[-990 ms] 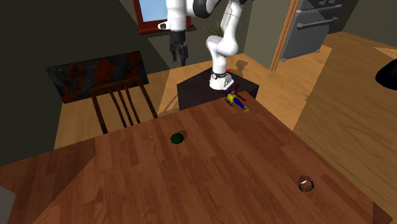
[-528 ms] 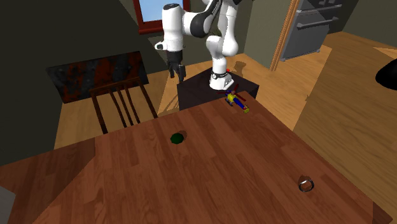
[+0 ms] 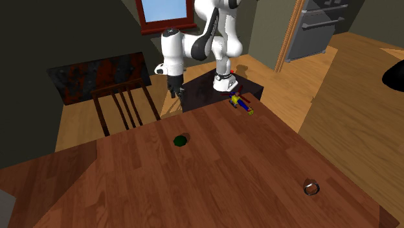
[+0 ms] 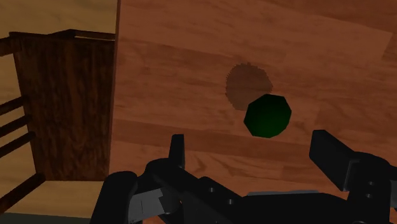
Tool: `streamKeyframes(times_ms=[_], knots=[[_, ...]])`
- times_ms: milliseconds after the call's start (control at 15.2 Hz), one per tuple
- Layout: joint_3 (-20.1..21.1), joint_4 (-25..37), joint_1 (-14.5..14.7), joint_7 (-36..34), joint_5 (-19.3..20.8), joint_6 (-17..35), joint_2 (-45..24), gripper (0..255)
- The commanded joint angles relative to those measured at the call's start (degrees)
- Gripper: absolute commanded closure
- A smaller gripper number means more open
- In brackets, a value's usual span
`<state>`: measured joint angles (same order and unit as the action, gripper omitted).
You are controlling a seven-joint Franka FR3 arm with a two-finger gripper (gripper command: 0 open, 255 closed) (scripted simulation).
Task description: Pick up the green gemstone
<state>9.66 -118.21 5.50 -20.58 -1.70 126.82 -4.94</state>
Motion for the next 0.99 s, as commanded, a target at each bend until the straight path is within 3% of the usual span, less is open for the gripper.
streamKeyframes(times_ms=[0, 792, 924], knots=[[0.42, 2.35, 0.75, -1.37, 1.31, 1.27, -4.27, 0], [-0.34, 25.38, 6.74, -6.57, 7.98, 1.24, -31.34, 0], [-0.49, 26.29, 7.02, -6.68, 8.18, 1.6, -32.73, 0]])
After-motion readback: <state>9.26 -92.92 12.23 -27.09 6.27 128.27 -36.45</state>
